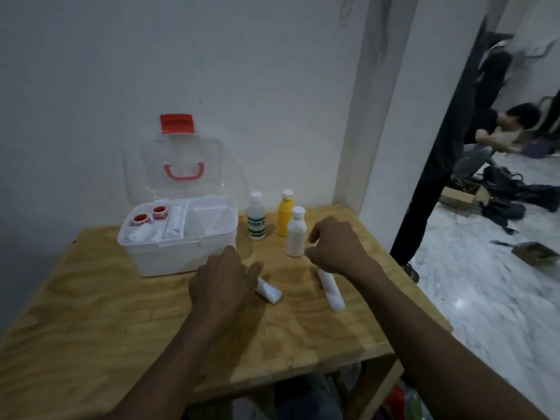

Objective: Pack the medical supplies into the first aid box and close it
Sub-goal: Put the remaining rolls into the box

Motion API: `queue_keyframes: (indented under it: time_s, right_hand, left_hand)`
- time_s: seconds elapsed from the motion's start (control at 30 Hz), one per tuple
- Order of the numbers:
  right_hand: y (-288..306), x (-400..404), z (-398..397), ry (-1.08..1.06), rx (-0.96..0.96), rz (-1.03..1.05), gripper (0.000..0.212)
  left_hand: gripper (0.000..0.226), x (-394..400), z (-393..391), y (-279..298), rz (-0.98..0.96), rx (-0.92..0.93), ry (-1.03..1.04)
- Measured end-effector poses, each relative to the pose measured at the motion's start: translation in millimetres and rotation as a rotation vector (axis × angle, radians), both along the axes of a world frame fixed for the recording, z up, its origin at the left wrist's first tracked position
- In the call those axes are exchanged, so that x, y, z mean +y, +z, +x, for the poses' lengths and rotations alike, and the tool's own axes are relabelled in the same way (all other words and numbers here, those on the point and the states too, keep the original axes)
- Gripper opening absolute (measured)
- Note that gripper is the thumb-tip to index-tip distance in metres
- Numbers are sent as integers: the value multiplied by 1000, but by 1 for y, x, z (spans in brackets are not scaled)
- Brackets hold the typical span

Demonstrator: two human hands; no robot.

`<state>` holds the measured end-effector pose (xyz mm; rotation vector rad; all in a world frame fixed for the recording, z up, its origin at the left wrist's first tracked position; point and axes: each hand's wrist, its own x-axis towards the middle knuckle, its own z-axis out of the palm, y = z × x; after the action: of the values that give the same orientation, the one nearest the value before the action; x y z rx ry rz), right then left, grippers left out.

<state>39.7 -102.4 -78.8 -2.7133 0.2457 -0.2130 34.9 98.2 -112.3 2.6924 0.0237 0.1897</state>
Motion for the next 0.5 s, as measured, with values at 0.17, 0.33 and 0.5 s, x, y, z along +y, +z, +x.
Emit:
queue_keyframes:
  time_s: [0.17, 0.33, 0.5]
  right_hand:
    - [-24, -13, -4, -49, 119, -16, 48]
    - [-32, -10, -6, -56, 183, 52, 55]
    - [-26, -3, -11, -16, 120, 160, 49]
  left_hand:
    - [61, -11, 1, -6, 0, 72, 38]
    - [51, -19, 4, -2, -27, 144, 21]
    - [50, -20, 3, 0, -90, 134, -18]
